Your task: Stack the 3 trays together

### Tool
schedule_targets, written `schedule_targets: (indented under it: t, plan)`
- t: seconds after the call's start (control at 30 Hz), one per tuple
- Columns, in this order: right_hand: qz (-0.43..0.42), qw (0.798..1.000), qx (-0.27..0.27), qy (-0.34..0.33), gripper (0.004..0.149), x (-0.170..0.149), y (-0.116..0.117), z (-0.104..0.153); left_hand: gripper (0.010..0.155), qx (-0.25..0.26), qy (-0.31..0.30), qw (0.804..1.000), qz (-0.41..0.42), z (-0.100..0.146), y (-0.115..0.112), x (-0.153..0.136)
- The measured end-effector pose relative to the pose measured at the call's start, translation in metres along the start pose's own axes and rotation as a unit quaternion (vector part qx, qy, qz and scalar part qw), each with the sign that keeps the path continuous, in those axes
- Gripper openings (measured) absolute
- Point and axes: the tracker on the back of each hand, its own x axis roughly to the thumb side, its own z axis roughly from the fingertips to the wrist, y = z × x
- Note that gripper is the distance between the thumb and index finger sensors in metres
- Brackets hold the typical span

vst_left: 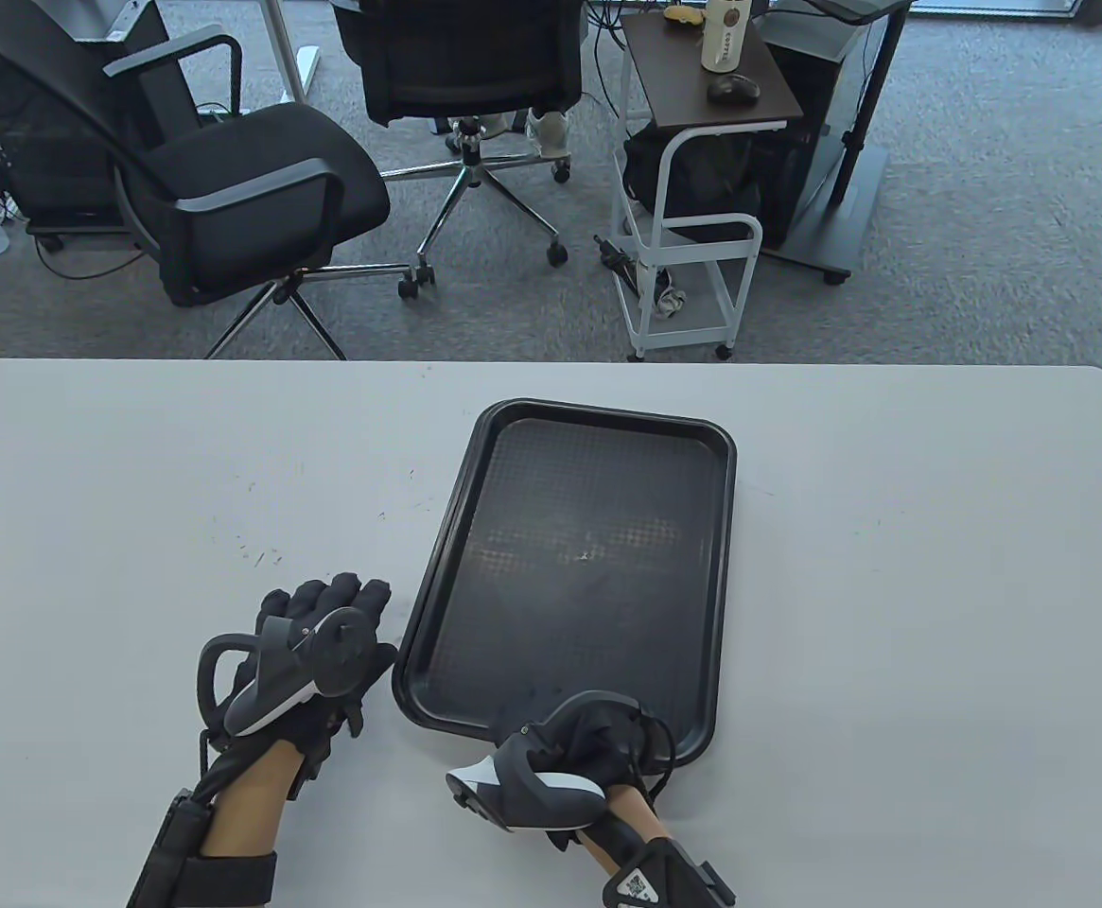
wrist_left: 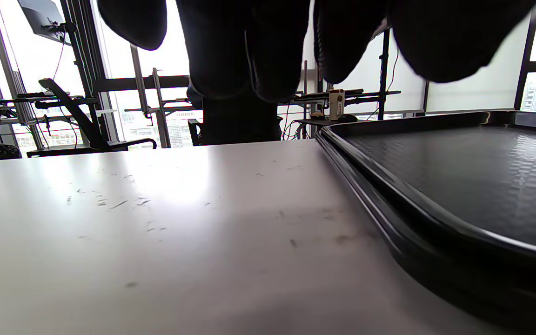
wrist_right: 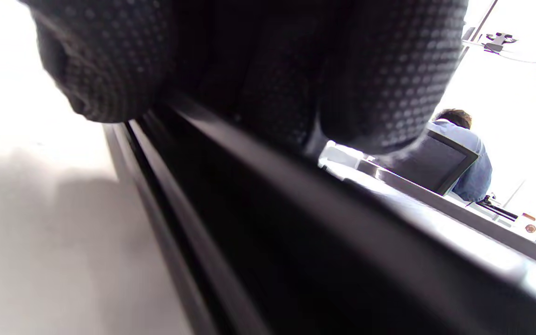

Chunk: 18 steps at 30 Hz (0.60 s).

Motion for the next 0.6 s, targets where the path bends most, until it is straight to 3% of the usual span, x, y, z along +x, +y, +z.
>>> schedule_targets:
  t: [0.23, 0.6]
  plan:
    - [-0.018, 0.999, -0.024, 0.01, 0.047, -0.0011, 0.0016, -0.0004, 0.07, -0.005, 0.0, 1.0, -0.001, -0.0002, -0.0011, 0.0006]
    - [-0.025, 1.0, 0.004, 0.004, 0.05, 0.0021, 0.0042, -0.0046, 0.07, -0.011, 0.001, 1.0, -0.003, -0.0006, -0.0026, 0.001]
